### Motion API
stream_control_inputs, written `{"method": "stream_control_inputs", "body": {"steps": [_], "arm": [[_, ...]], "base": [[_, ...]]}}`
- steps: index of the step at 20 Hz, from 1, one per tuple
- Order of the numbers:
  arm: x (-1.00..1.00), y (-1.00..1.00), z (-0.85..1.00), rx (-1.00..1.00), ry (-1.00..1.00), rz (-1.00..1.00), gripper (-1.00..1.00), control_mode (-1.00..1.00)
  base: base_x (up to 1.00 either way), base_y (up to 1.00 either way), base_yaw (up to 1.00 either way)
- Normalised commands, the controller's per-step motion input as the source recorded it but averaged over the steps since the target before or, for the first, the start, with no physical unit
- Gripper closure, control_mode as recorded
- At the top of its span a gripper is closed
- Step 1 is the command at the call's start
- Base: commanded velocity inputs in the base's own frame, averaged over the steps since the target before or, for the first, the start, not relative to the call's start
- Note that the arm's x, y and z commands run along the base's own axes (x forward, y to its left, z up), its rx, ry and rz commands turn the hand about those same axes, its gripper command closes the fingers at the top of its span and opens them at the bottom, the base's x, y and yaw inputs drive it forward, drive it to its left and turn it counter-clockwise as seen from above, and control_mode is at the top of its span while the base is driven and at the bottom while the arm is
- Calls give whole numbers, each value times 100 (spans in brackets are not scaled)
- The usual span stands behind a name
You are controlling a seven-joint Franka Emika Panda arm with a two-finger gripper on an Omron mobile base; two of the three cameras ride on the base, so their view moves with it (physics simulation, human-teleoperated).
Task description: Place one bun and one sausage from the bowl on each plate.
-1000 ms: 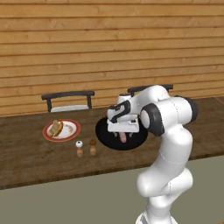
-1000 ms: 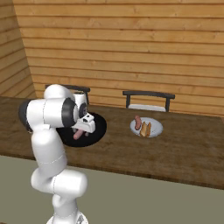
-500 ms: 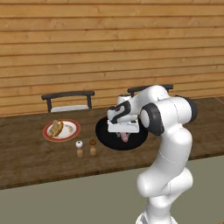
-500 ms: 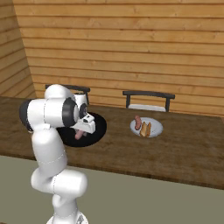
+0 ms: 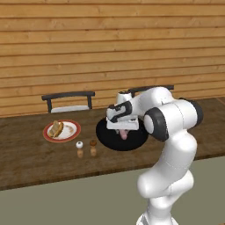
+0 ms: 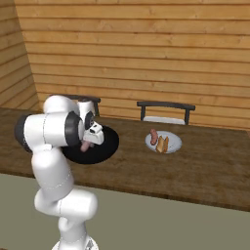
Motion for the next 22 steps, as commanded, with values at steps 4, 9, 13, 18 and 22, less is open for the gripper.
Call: {"method": "stream_control_inputs", "body": {"steps": [4, 9, 13, 18, 22], "arm": [[0, 27, 87, 4, -5, -2, 100, -100], [2, 36, 70, 6, 0, -4, 100, -100], [0, 46, 37, 0, 0, 0, 100, -100], [5, 62, 20, 0, 0, 0, 100, -100], [24, 73, 2, 3, 1, -4, 100, -100]], "base": [[0, 0, 0], [0, 0, 0], [0, 0, 0], [0, 0, 0], [0, 0, 0]]}}
